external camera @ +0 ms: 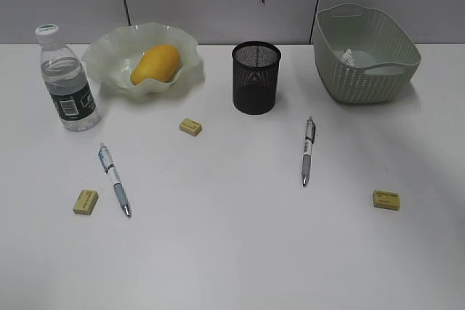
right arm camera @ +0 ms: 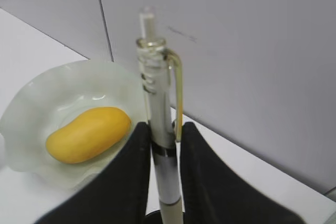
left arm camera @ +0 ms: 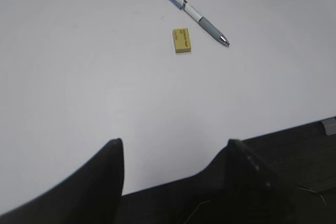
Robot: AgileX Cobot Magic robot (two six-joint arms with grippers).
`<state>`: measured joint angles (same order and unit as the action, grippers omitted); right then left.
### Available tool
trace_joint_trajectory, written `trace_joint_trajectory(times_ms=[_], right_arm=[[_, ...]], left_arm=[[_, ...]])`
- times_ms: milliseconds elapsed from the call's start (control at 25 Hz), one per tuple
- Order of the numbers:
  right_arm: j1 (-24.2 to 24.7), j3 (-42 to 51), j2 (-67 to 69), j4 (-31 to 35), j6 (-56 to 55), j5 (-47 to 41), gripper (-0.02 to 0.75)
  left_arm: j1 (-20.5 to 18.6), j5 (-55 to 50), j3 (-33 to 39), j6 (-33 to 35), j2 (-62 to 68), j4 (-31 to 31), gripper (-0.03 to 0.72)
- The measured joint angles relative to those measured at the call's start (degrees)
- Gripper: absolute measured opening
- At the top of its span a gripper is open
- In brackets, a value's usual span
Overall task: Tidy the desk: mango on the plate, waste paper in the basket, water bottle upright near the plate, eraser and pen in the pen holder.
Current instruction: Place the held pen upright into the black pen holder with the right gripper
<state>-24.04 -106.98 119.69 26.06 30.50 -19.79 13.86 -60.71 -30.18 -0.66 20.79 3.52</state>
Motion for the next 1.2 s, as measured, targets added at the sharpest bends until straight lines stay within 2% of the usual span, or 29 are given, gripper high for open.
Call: trace_joint_trajectory(times_ms=[360, 800, 920, 1080, 1200], right_arm=[[0.0, 0.0, 7.3, -0.1, 0.0, 0.4, 0.143], [0.0, 0.0, 11.3, -0.2, 0.0, -5.3, 0.152], [0.0, 0.0, 11.3, -0.5, 0.0, -5.3, 0.253], [0.0, 0.0, 11.3, -1.3, 0.0, -5.5, 0.457], [0.0, 0.0, 10.6, -2.6, 0.0, -7.0, 0.516]], left_arm=[[0.0, 0.0, 0.0, 0.0, 0.0, 0.0, 0.458], [0.0, 0.0, 0.0, 0.0, 0.0, 0.0, 0.458], [0.0, 0.0, 0.0, 0.0, 0.0, 0.0, 0.458], [0.0, 0.0, 0.0, 0.0, 0.0, 0.0, 0.458], [0.0, 0.0, 0.0, 0.0, 0.0, 0.0, 0.458]])
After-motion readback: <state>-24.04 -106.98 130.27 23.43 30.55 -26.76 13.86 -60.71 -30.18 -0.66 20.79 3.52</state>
